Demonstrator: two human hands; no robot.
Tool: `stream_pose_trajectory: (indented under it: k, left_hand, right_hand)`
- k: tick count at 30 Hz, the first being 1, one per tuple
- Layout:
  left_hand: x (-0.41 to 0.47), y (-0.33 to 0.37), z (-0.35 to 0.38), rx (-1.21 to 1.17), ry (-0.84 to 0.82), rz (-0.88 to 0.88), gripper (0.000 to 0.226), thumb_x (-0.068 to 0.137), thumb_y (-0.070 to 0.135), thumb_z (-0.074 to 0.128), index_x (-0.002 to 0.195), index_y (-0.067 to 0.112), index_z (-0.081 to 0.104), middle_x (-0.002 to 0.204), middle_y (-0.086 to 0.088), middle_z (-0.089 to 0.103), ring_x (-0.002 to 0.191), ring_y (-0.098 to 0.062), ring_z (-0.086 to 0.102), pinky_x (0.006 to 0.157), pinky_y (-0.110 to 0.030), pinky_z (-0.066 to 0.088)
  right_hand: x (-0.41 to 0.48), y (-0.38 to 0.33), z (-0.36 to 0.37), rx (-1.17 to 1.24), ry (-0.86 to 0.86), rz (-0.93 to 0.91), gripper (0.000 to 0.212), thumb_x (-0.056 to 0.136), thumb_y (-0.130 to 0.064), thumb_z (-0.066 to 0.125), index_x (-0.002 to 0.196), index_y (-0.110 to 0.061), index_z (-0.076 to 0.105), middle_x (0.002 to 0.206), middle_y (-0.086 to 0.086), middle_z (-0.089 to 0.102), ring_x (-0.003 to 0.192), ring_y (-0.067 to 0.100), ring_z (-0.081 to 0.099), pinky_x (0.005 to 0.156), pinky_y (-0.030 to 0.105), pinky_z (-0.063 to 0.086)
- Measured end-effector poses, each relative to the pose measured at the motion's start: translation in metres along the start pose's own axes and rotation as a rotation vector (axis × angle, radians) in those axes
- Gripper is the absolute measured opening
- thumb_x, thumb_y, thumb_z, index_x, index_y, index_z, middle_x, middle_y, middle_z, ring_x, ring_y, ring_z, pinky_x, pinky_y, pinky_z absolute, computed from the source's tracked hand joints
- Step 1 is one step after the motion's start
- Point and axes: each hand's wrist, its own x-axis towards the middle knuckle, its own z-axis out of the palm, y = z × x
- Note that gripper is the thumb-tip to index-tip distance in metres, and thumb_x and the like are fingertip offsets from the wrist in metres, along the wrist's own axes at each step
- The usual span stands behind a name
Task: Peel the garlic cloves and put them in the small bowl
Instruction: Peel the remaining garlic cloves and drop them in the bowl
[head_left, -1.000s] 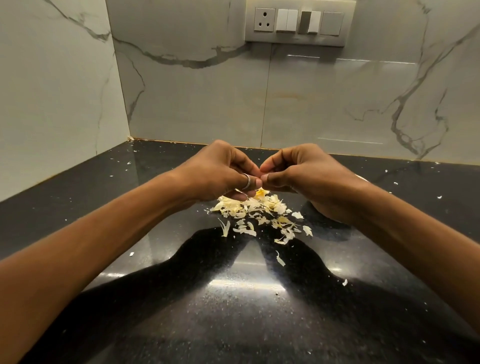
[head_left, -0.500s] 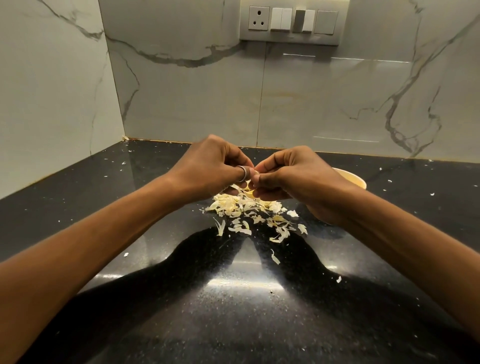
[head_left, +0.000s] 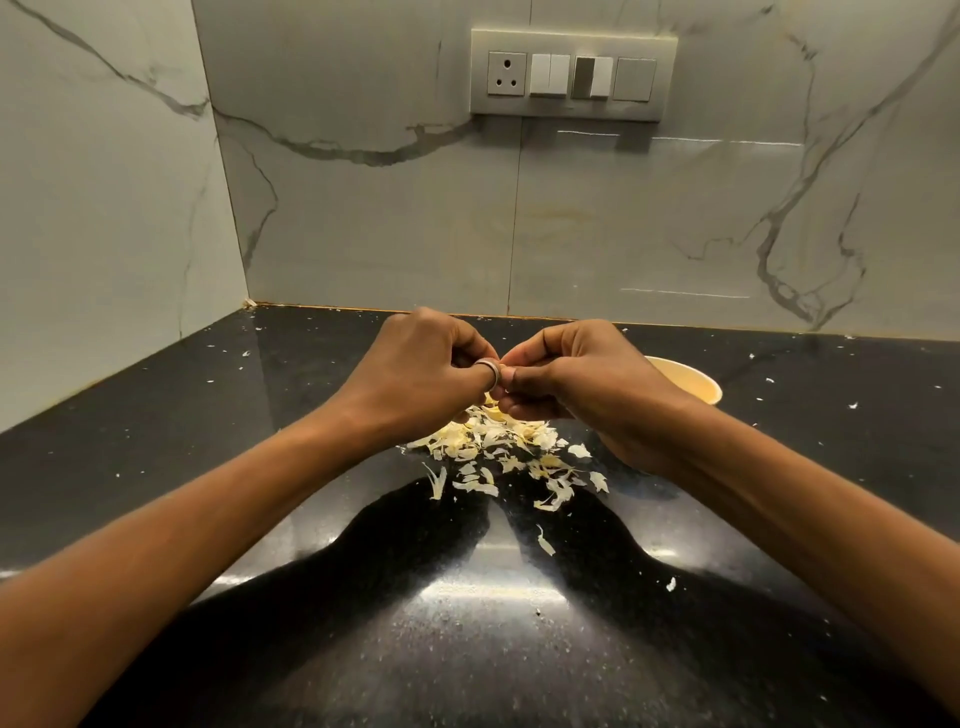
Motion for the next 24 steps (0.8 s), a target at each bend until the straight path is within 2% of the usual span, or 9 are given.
stream_pose_trajectory:
  k: [9,14,16,19,24]
  left_hand:
    - [-0.005,0.005,0.004,0.049,0.042,0.029,0.011,0.092,0.017,0.068,0.089,0.009,0.075,0.066,0.002,0.07,0.05,-0.005,0.067,0.054,-0.028,0.059]
    - [-0.005,0.005,0.006,-0.112,0.043,-0.12,0.013,0.094,0.01,0.065,0.086,0.009,0.074,0.06,0.003,0.069,0.054,-0.013,0.07,0.057,-0.032,0.062]
    - [-0.005,0.004,0.005,-0.199,0.035,-0.185,0.014,0.095,0.008,0.062,0.086,0.009,0.073,0.065,0.0,0.07,0.056,-0.014,0.069,0.056,-0.031,0.06]
    - [-0.004,0.007,0.004,-0.306,0.021,-0.263,0.016,0.097,0.012,0.059,0.087,0.009,0.072,0.079,-0.011,0.07,0.059,-0.012,0.065,0.053,-0.026,0.055]
    - [-0.001,0.011,-0.001,-0.456,-0.025,-0.397,0.022,0.1,0.017,0.056,0.09,0.002,0.069,0.079,-0.011,0.064,0.053,-0.005,0.056,0.047,-0.019,0.05]
  right_hand:
    - [0.0,0.003,0.002,-0.012,0.004,-0.046,0.008,0.093,0.007,0.061,0.095,0.006,0.068,0.078,0.017,0.068,0.066,0.017,0.067,0.064,0.024,0.061]
    - [0.001,0.006,0.003,-0.011,0.011,-0.08,0.01,0.094,0.007,0.06,0.102,0.007,0.066,0.083,0.02,0.069,0.07,0.02,0.067,0.066,0.026,0.061]
    - [0.002,0.006,0.004,0.006,0.014,-0.088,0.011,0.094,0.007,0.06,0.104,0.008,0.065,0.084,0.022,0.069,0.07,0.02,0.067,0.065,0.026,0.06]
    - [0.002,0.006,0.005,0.043,0.021,-0.098,0.013,0.095,0.006,0.06,0.107,0.007,0.064,0.094,0.028,0.07,0.073,0.021,0.068,0.066,0.025,0.06]
    - [0.002,0.007,0.006,0.1,0.0,-0.066,0.013,0.096,0.003,0.059,0.107,0.005,0.065,0.106,0.031,0.069,0.078,0.022,0.07,0.071,0.028,0.062]
